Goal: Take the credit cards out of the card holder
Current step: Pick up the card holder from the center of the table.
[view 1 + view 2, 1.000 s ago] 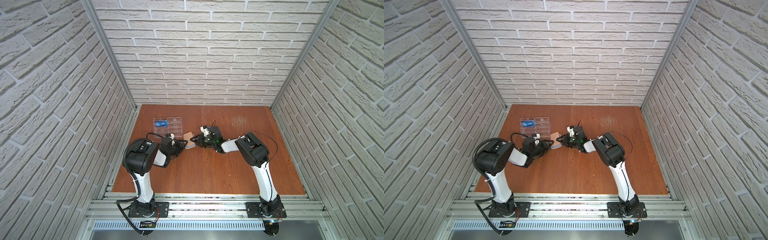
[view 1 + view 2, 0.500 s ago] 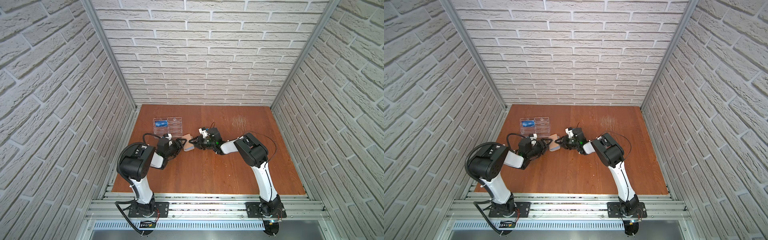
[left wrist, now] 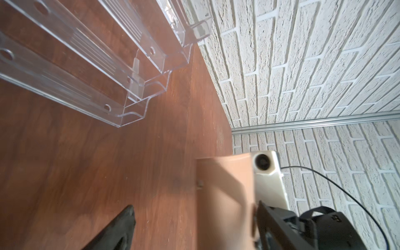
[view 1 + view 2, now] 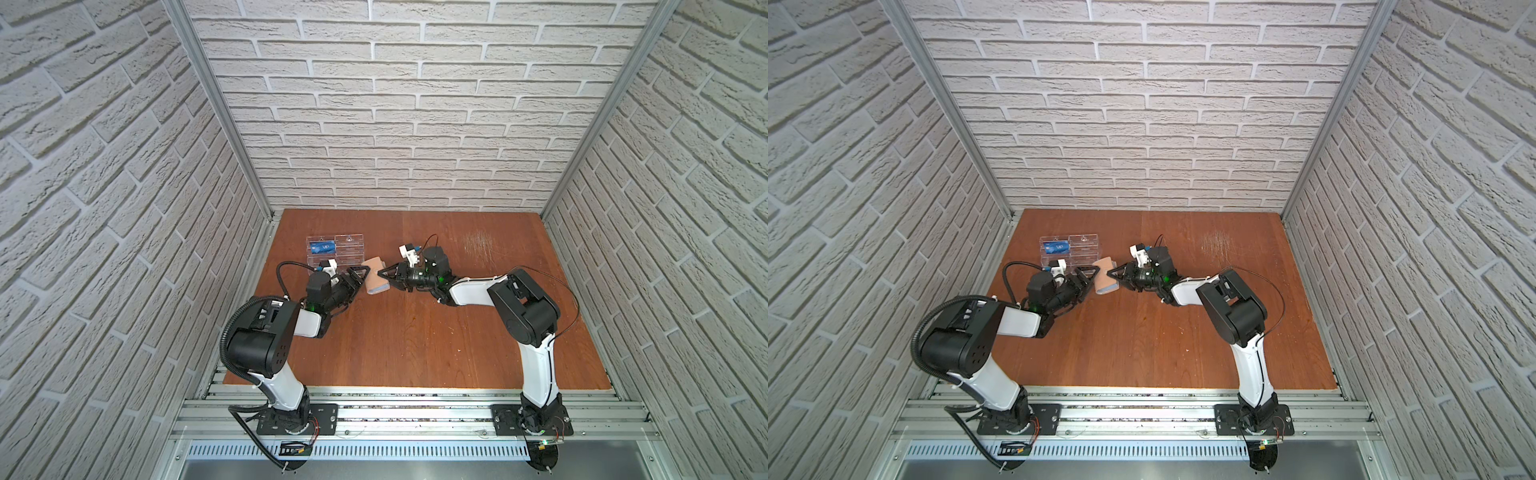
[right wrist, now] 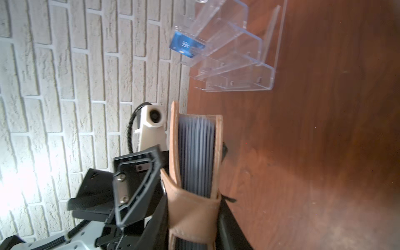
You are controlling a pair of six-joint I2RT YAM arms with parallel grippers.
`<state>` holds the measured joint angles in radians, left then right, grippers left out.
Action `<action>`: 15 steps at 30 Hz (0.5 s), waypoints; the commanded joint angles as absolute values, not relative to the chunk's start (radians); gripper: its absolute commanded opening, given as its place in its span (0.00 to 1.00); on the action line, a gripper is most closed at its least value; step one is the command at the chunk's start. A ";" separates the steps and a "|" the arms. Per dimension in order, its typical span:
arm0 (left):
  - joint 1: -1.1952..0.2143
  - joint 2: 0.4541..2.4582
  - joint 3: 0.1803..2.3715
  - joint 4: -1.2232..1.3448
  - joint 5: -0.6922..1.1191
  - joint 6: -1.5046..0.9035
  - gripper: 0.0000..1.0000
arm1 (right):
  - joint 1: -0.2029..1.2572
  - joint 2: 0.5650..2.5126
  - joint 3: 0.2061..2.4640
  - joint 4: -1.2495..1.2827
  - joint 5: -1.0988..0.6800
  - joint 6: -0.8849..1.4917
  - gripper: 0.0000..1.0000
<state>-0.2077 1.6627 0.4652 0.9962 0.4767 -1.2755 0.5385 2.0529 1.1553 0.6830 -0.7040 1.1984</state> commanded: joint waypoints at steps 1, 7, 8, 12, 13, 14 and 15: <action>-0.204 1.620 0.482 1.105 0.493 -1.288 0.88 | 0.544 1.993 1.175 0.744 -0.733 1.207 0.06; -0.219 1.574 0.485 1.140 0.485 -1.298 0.88 | 0.561 1.992 1.190 0.751 -0.733 1.220 0.06; -0.223 1.570 0.489 1.140 0.485 -1.296 0.88 | 0.563 1.994 1.193 0.759 -0.733 1.226 0.06; -0.230 1.564 0.491 1.157 0.480 -1.305 0.86 | 0.571 2.001 1.202 0.786 -0.738 1.242 0.06; -0.231 1.563 0.490 1.166 0.479 -1.310 0.85 | 0.572 2.003 1.205 0.791 -0.738 1.244 0.06; -0.232 1.565 0.489 1.175 0.480 -1.313 0.85 | 0.574 2.006 1.209 0.794 -0.742 1.247 0.06; -0.234 1.567 0.489 1.181 0.480 -1.316 0.84 | 0.574 2.006 1.213 0.796 -0.744 1.249 0.06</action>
